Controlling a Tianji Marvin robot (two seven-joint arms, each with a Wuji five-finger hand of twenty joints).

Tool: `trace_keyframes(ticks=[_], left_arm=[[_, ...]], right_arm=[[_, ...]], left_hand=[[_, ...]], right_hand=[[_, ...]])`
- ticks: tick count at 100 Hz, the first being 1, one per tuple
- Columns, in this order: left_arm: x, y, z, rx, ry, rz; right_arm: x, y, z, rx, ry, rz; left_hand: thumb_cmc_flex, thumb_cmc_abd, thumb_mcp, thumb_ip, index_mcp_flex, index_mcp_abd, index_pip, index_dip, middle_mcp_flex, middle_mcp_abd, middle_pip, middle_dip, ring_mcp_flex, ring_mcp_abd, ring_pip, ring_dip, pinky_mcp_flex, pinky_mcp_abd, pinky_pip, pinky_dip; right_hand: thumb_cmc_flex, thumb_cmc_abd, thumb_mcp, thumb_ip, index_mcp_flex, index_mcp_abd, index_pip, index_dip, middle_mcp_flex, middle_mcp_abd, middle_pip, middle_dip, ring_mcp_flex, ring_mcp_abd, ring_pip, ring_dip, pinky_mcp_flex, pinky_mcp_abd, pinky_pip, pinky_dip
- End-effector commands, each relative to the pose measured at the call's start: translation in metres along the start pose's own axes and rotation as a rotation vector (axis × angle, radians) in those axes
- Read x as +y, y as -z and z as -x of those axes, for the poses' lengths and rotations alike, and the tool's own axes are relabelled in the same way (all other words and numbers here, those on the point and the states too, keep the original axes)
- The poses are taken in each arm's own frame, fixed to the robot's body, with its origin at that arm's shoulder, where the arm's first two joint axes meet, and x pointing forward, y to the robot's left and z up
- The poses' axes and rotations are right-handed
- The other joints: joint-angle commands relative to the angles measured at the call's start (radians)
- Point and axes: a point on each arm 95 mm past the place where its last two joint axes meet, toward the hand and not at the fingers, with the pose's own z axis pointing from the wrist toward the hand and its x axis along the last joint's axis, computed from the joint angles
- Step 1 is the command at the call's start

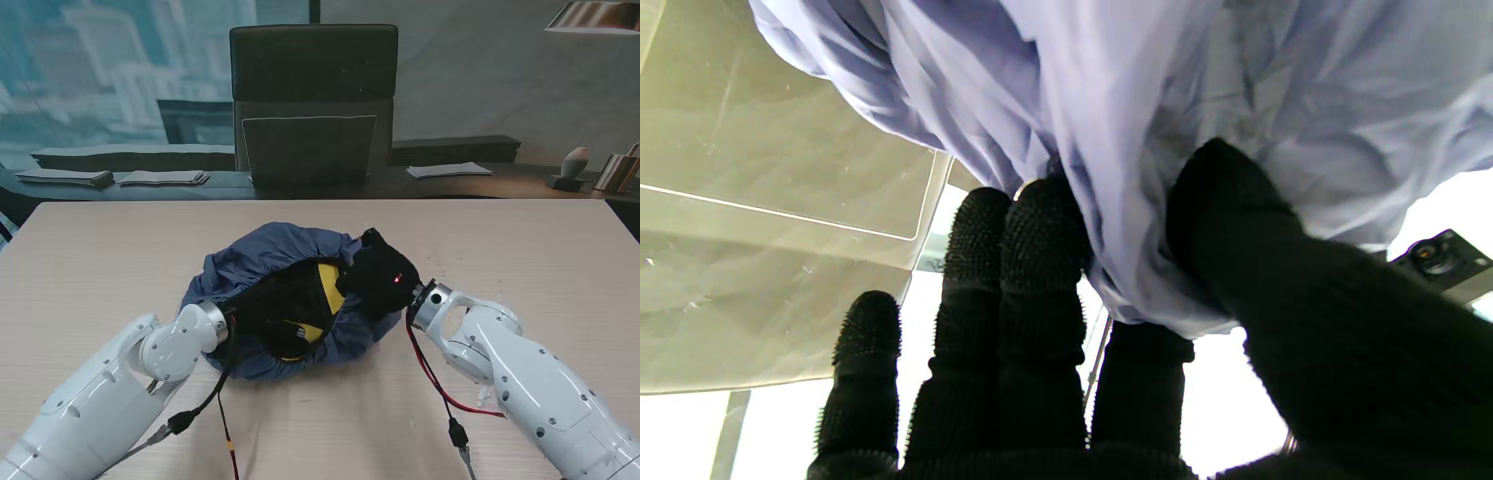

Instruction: Fit a rain cover over a backpack

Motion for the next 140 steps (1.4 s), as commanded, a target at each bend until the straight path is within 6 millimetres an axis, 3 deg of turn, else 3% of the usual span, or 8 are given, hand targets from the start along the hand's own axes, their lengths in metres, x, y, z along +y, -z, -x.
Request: trace_keyframes(ticks=[1, 36, 70, 80, 88, 102, 123, 140], left_arm=[[-0.011, 0.011, -0.004, -0.005, -0.058, -0.071], [-0.035, 0.057, 0.025, -0.192, -0.377, -0.269], [-0.025, 0.045, 0.051, -0.345, -0.534, -0.041], [-0.026, 0.034, 0.057, -0.358, -0.516, -0.015], [-0.024, 0.027, 0.060, -0.365, -0.541, -0.009], [-0.019, 0.021, 0.063, -0.353, -0.574, -0.031], [-0.035, 0.027, 0.056, -0.301, -0.560, -0.155], [-0.067, 0.042, 0.044, -0.256, -0.524, -0.245]], right_arm=[[-0.010, 0.008, -0.003, -0.009, -0.010, -0.023], [-0.016, 0.018, -0.004, -0.046, -0.022, 0.007], [-0.015, 0.018, -0.008, -0.043, -0.045, 0.037], [-0.013, 0.018, -0.009, -0.037, -0.046, 0.049], [-0.013, 0.018, -0.009, -0.040, -0.048, 0.066], [-0.012, 0.019, -0.008, -0.048, -0.051, 0.076], [-0.014, 0.019, -0.002, -0.059, -0.037, 0.070], [-0.004, 0.019, 0.011, -0.108, -0.035, 0.105]], left_hand=[[0.009, 0.017, 0.039, 0.043, 0.013, -0.028, 0.039, 0.022, -0.001, 0.005, 0.022, 0.007, 0.003, 0.002, 0.029, 0.007, 0.008, 0.012, 0.056, 0.032], [0.072, -0.026, 0.272, 0.020, -0.087, -0.035, -0.013, -0.009, -0.106, -0.024, 0.037, 0.019, -0.124, -0.065, 0.009, -0.001, -0.066, -0.055, 0.049, 0.030], [0.065, -0.070, 0.240, 0.034, -0.177, 0.003, -0.463, -0.272, -0.267, -0.030, -0.360, -0.084, -0.304, -0.130, -0.384, -0.154, -0.122, -0.049, -0.322, -0.161], [0.058, -0.062, 0.239, 0.022, -0.165, 0.003, -0.190, -0.131, -0.249, -0.040, -0.315, -0.020, -0.304, -0.128, -0.385, -0.112, -0.124, -0.020, -0.386, -0.183], [0.048, -0.060, 0.260, 0.017, 0.041, -0.016, 0.027, -0.015, -0.202, -0.051, -0.161, 0.039, -0.285, -0.119, -0.315, -0.071, -0.127, -0.001, -0.353, -0.157], [0.196, -0.063, 0.117, -0.020, 0.286, -0.278, 0.354, 0.132, -0.030, -0.099, 0.040, 0.026, -0.228, -0.126, -0.141, -0.056, -0.132, 0.014, -0.296, -0.143], [0.296, 0.109, -0.035, -0.020, 0.131, -0.238, 0.407, 0.285, 0.208, -0.084, 0.156, 0.067, -0.003, -0.081, 0.040, -0.002, -0.140, 0.031, -0.066, -0.035], [0.337, 0.156, -0.053, -0.076, 0.050, -0.197, 0.473, 0.357, 0.507, -0.132, 0.231, 0.459, 0.302, -0.069, 0.276, 0.169, -0.015, 0.078, 0.029, 0.018]], right_hand=[[-0.014, 0.001, 0.057, -0.024, 0.042, -0.038, 0.032, 0.017, 0.028, 0.029, 0.000, 0.006, 0.050, -0.039, -0.002, -0.006, -0.008, 0.028, 0.018, -0.011], [-0.017, 0.012, 0.041, -0.022, 0.031, -0.042, 0.034, 0.018, 0.021, 0.027, 0.003, 0.004, 0.052, -0.037, 0.000, -0.006, 0.001, 0.034, 0.020, -0.012], [-0.017, 0.012, 0.035, -0.021, 0.030, -0.046, 0.034, 0.018, 0.019, 0.028, 0.009, 0.003, 0.057, -0.035, 0.002, -0.006, 0.007, 0.037, 0.023, -0.011], [-0.019, 0.017, 0.033, -0.021, 0.028, -0.048, 0.034, 0.018, 0.018, 0.027, 0.009, 0.002, 0.058, -0.037, 0.003, -0.007, 0.010, 0.037, 0.024, -0.011], [-0.017, 0.014, 0.033, -0.021, 0.027, -0.047, 0.034, 0.018, 0.018, 0.028, 0.010, 0.001, 0.061, -0.036, 0.004, -0.006, 0.013, 0.037, 0.025, -0.010], [-0.017, 0.014, 0.032, -0.021, 0.027, -0.046, 0.035, 0.018, 0.018, 0.030, 0.012, 0.000, 0.060, -0.035, 0.005, -0.007, 0.012, 0.039, 0.025, -0.010], [-0.017, 0.014, 0.031, -0.020, 0.028, -0.046, 0.035, 0.017, 0.019, 0.028, 0.012, -0.003, 0.063, -0.032, 0.005, -0.007, 0.016, 0.042, 0.026, -0.010], [-0.009, 0.011, 0.038, -0.018, 0.028, -0.026, 0.041, 0.015, 0.021, 0.041, 0.009, -0.006, 0.061, -0.021, 0.001, -0.009, 0.008, 0.042, 0.019, -0.012]])
